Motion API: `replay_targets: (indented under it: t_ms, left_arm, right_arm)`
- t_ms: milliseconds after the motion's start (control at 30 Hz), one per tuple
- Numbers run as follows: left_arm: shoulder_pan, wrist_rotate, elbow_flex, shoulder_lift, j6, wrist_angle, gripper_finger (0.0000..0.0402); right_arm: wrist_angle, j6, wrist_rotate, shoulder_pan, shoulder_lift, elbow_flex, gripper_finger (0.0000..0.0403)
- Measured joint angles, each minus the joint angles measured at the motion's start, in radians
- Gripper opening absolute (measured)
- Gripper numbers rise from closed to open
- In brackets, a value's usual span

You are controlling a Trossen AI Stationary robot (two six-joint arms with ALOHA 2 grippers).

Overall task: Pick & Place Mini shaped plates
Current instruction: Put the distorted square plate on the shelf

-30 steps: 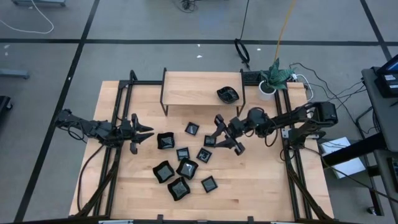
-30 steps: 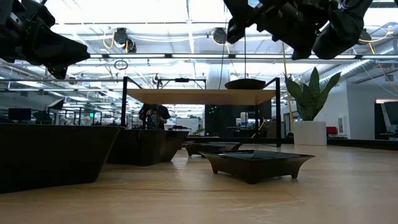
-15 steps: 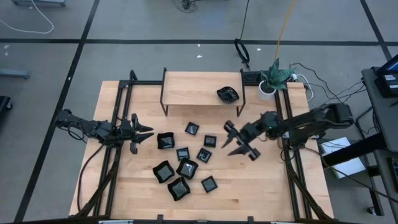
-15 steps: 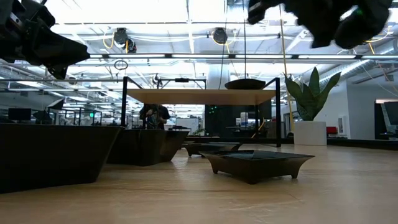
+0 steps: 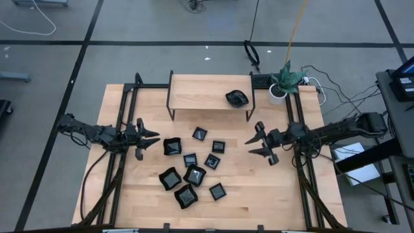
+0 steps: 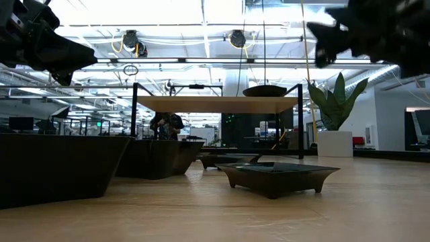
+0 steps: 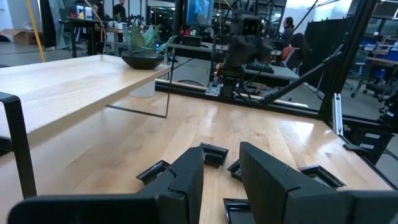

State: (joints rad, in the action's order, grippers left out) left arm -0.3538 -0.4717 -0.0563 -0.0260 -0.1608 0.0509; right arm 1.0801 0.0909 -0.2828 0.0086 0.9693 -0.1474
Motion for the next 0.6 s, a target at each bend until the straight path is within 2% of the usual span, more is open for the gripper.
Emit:
replay_targets:
  t_ms: [133,600]
  left_arm:
    - [0.000,0.000,0.000,0.000,0.000,0.000,0.0106]
    - [0.000,0.000,0.000,0.000,0.000,-0.001,0.0106]
  right_arm:
    - [-0.002,-0.069,0.078,0.000,0.005,0.040,0.0157]
    - [-0.001,-0.138,0.090,0.000,0.006,0.073,0.0157]
